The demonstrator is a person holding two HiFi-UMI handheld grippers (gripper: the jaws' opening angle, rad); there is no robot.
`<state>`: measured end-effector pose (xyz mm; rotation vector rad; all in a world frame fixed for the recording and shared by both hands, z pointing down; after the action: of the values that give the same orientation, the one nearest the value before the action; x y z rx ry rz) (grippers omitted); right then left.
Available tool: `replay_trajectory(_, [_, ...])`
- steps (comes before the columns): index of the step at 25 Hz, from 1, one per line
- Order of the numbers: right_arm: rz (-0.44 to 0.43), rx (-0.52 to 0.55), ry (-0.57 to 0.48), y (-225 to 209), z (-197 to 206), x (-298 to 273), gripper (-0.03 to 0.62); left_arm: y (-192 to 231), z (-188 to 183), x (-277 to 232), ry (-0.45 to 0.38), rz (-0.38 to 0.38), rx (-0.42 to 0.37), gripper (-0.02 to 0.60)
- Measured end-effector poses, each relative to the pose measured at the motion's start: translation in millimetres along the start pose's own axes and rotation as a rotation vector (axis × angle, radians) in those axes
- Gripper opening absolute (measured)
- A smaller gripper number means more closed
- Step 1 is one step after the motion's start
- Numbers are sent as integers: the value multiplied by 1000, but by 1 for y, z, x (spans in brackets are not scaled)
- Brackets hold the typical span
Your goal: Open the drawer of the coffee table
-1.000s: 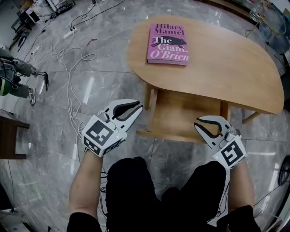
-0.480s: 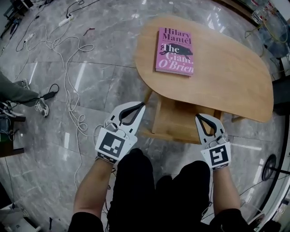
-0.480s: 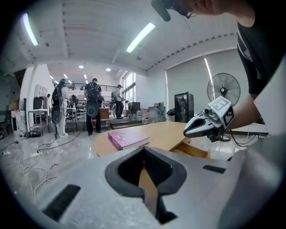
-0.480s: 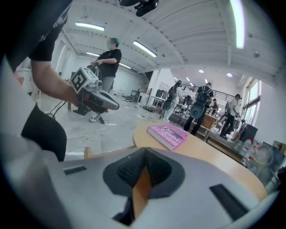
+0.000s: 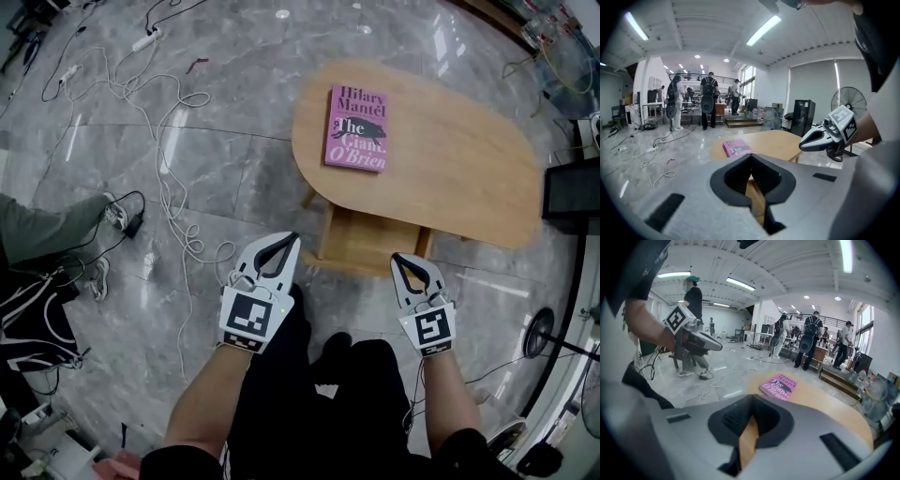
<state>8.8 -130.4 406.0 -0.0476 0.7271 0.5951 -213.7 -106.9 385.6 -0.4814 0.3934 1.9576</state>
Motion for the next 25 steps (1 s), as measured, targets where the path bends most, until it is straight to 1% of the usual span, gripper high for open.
replay_trajectory(2, [-3,-52,-25,-6,-28,14,5,6,-23,13,26,-48,48,6])
replay_trajectory(5, [-17,-107,-68,-13,-70,34,5,8,-64,29,23,-59,94,6])
replay_trajectory(9, [-63,-129,-141,-13,-127,56,6,16,-110,47,12,-44,97,6])
replay_trajectory(15, [-69,-144,-175,-12,-193,84,5,32,-174,73,-32,-16,99,6])
replay_trajectory(18, [-67,-163,-193,-6,-220,103,5,27,-195,86,-42,15,81,6])
replay_trajectory(21, [-83,-186,-229,-3,-236,120,5,17,-205,95,-47,47,35,6])
replay_trajectory(23, [-100,-151,-244,-2,-244,130,5,18,-207,99,-52,39,32,6])
replay_trajectory(25, [-116,-118,-250,-1,-247,141,5,21,-204,105,-50,9,56,6])
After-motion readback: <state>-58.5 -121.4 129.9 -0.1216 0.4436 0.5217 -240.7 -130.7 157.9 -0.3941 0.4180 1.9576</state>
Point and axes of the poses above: the fingertips, and each gripper's own axes: x backward along the fingers, y to its left, z out of its underside, the point moved 4 cm from there along x, backward along the fingers, and after that the axes turned 5 degrees about y, right-handed, at the moved point
